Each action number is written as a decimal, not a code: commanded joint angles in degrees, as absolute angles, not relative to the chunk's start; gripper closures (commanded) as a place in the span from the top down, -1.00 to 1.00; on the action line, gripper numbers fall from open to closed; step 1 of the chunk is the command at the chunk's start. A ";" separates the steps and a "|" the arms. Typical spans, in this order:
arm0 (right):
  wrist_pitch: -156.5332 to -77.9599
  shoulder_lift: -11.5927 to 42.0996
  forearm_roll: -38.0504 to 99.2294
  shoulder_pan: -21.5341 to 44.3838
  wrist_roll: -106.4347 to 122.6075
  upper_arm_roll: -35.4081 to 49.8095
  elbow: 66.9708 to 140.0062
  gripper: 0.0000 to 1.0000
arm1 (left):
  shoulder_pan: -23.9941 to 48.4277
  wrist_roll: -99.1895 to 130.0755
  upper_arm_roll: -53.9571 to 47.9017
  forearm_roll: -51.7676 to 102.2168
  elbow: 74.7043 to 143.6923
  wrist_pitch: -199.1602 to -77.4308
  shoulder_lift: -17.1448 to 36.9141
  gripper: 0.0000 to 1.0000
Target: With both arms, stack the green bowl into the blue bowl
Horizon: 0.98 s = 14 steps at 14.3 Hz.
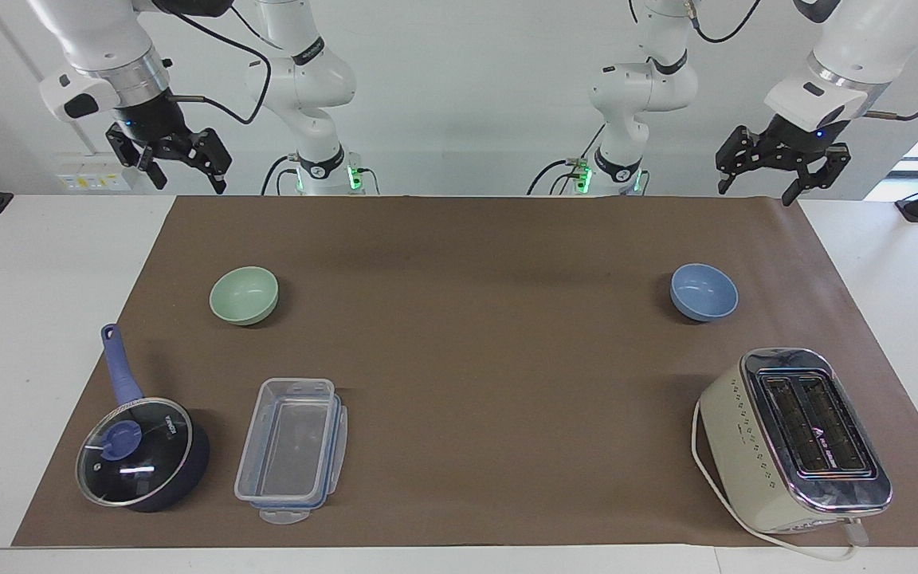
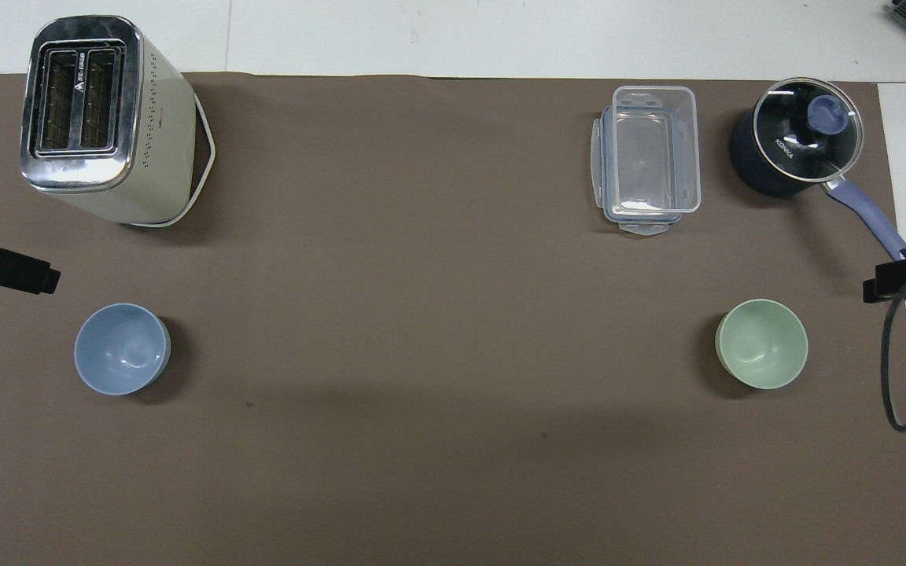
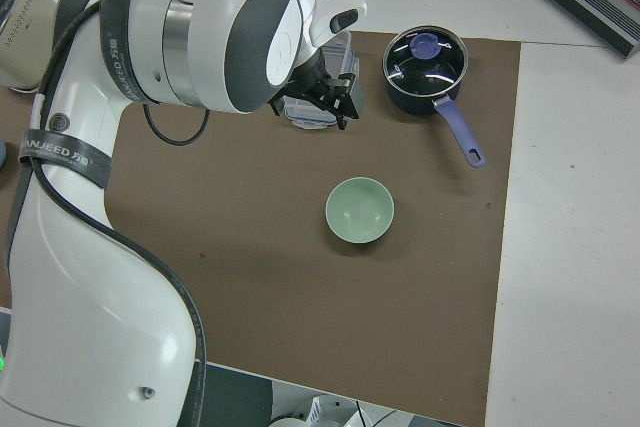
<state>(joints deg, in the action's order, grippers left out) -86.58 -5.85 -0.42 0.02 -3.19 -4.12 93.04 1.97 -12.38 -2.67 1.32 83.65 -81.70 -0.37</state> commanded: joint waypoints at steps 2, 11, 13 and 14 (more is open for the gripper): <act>-86.49 -7.29 0.26 -0.35 -2.81 -4.04 94.57 1.00 | 2.02 -11.86 -2.55 0.79 83.23 -80.60 -0.53 1.00; -86.40 -7.29 0.18 4.38 -2.72 -7.71 94.66 1.00 | 2.02 -11.78 -2.55 0.79 83.41 -80.77 -0.70 1.00; -86.48 -7.29 0.18 3.26 -2.64 -7.74 94.66 1.00 | 2.02 -11.78 -2.55 0.79 83.58 -80.86 -0.79 1.00; -86.57 -7.29 0.18 3.25 -2.64 -7.65 94.66 1.00 | 2.02 -11.78 -2.55 0.79 83.58 -80.86 -0.79 1.00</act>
